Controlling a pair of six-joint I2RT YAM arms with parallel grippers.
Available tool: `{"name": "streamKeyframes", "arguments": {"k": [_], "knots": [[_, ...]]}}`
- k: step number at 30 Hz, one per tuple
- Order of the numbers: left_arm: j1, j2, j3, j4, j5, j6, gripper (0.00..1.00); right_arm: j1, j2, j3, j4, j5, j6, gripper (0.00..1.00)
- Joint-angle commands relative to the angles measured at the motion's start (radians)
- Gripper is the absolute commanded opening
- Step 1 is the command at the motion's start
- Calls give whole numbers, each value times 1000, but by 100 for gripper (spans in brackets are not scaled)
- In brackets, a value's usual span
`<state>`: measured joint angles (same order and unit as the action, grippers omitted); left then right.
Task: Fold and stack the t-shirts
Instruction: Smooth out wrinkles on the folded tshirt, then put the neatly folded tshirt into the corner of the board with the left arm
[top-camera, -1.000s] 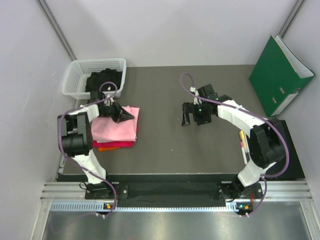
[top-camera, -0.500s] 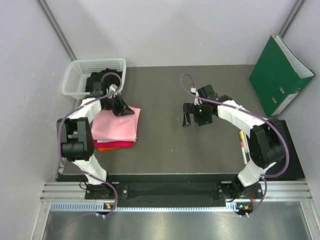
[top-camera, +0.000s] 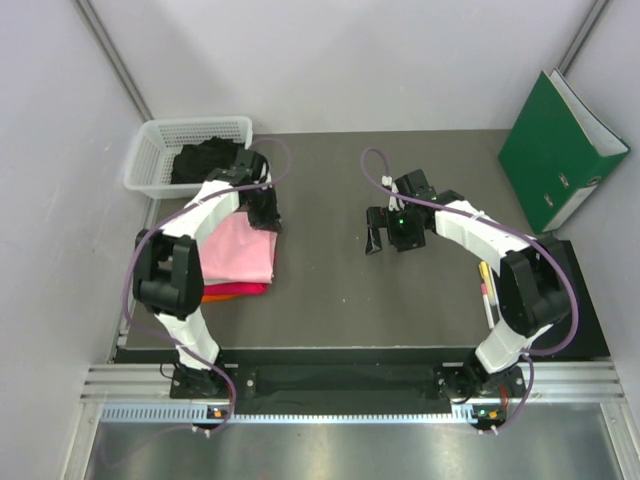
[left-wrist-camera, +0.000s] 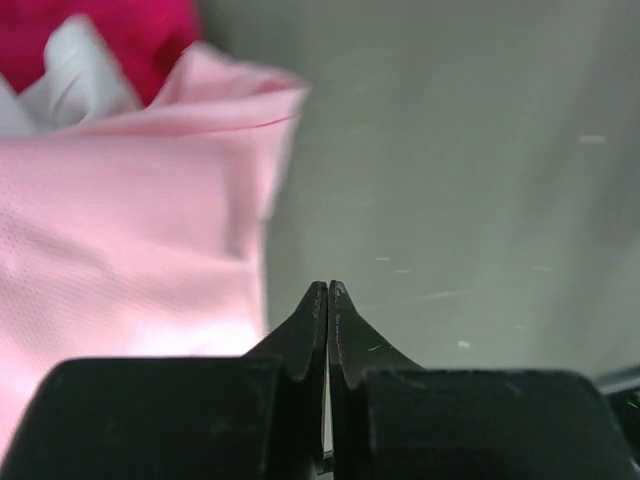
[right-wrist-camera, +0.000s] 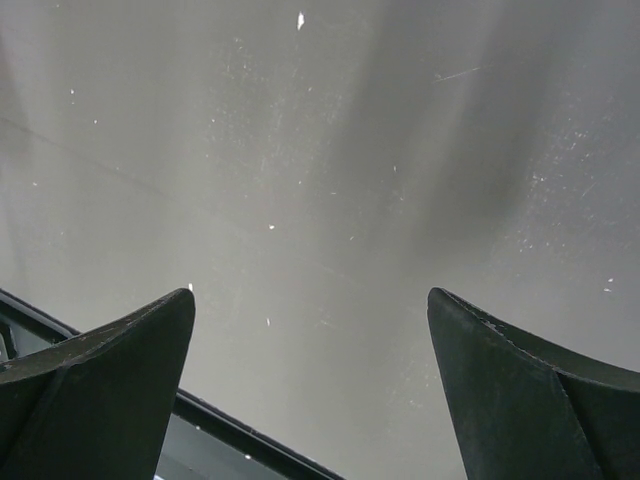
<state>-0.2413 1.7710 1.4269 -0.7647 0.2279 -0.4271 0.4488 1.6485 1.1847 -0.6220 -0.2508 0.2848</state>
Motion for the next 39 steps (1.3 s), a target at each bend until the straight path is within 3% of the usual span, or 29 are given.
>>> {"name": "streamKeyframes", "arguments": {"k": [1,11,26,31,39], "knots": [[-3,51,-29,-85,-160,10,0,7,-18,12,2,15,7,100],[-3,140,-75,-116,-219,30,0,7,-32,-17,18,16,24,100],[45,117,-125,-179,-387,7,0,7,-35,-26,25,13,30,100],[105,84,-163,-194,-404,17,0,7,-33,-33,28,8,30,100],[290,21,-183,-252,-406,36,0,7,-30,-34,38,4,30,100]]}}
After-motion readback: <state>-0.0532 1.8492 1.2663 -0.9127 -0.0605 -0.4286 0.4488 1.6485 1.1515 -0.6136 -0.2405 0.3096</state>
